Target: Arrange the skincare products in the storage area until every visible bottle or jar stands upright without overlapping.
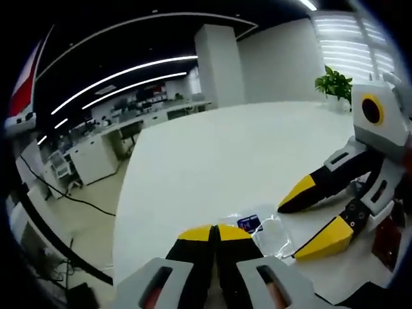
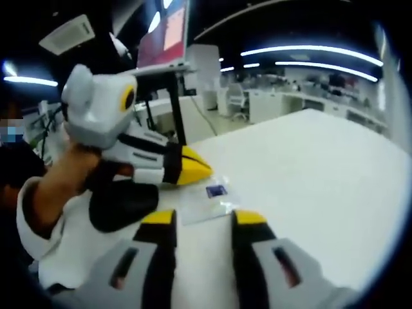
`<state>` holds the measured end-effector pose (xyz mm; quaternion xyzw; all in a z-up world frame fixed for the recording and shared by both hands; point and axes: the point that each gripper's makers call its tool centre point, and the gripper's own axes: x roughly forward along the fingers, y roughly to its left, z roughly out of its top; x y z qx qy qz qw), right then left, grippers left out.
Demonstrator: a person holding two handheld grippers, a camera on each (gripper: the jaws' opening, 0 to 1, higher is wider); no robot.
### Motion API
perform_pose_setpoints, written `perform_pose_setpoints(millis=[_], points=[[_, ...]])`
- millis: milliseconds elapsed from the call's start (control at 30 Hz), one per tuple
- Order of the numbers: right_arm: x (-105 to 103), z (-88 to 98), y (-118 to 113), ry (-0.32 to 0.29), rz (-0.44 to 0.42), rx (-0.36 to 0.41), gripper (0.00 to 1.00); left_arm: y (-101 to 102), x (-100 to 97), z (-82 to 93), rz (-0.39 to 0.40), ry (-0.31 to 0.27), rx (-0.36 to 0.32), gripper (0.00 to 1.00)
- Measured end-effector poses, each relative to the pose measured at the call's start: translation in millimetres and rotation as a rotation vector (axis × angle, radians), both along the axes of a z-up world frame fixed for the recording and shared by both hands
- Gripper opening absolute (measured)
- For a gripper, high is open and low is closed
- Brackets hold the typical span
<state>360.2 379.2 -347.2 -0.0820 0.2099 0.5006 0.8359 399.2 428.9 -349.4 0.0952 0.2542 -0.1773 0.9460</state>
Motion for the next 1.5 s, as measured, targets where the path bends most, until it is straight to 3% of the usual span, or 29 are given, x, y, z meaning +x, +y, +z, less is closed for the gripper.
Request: perform_pose_setpoints(millis=[233, 400, 433, 600, 800, 900, 1233, 1333, 1500], points=[[1, -0.3, 0, -0.014, -0.003, -0.015, 0.35, -3, -0.3, 0.1, -0.012, -0.005, -0.002, 0.0], [10, -2.2, -4, -0.086, -0.009, -0.084, 0.37, 3, -0.8, -0.2, 0.006, -0.001, 0.003, 0.0], [12, -2.2, -4, -0.115, -0.003, -0.102, 0.39, 3, -2.5, 0.1, 0.004, 0.001, -0.004, 0.0], [13, 2.5, -1, -0.142, -0.007, -0.102, 0.44, 2, -7.3, 6.5, 0.014, -0.009, -0.07, 0.0], [16, 0.8, 2, -0.103, 0.004, -0.069, 0.44, -2, -8.2, 0.9, -0.009, 0.018, -0.079, 0.0], [16, -0.8, 5, -0.109, 0.016, -0.061, 0.45, -3, -9.8, 2.4, -0.017, 0.029, -0.13, 0.0], [9, 2.6, 9, -0.151, 0.052, -0.063, 0.41, 2, 0.6, 4.4, -0.02, 0.036, -0.167, 0.0], [12, 5.4, 5, -0.222, 0.054, -0.116, 0.25, 2, -0.7, 4.6, -0.023, 0.028, -0.15, 0.0], [10, 3.9, 6, -0.219, 0.059, -0.119, 0.24, 1, -5.8, 4.0, -0.016, 0.025, -0.141, 0.0]])
